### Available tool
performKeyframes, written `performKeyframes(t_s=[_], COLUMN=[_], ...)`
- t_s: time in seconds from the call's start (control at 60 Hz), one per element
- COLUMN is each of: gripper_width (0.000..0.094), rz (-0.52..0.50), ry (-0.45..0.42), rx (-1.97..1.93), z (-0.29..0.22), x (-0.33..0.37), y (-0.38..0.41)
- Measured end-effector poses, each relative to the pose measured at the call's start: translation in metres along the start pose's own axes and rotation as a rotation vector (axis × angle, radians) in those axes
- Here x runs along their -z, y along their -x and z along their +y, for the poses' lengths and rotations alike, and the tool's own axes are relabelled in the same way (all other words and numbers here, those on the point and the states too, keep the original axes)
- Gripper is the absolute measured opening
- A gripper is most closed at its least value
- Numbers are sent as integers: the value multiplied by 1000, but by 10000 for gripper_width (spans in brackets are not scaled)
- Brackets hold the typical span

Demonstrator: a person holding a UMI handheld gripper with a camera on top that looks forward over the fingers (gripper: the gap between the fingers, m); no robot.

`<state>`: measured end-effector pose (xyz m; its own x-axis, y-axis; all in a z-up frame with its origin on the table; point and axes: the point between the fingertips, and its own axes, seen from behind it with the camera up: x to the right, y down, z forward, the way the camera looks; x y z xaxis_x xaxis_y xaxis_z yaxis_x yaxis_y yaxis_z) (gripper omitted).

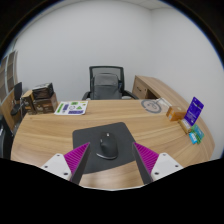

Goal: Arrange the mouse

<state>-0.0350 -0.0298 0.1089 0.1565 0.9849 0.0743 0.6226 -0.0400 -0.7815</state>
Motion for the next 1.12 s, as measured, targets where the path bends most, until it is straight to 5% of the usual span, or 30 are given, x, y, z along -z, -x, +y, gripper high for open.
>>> performKeyframes(t_s=[0.15, 0.533, 0.75, 1.117], gripper_width=[861, 861, 865, 863], rz=[-42, -96, -106, -123], ry=[-43, 45, 78, 2], rx=[30, -12, -35, 27], z=[5, 118, 166, 159], x=[119, 338, 381, 411], y=[0, -26, -40, -44])
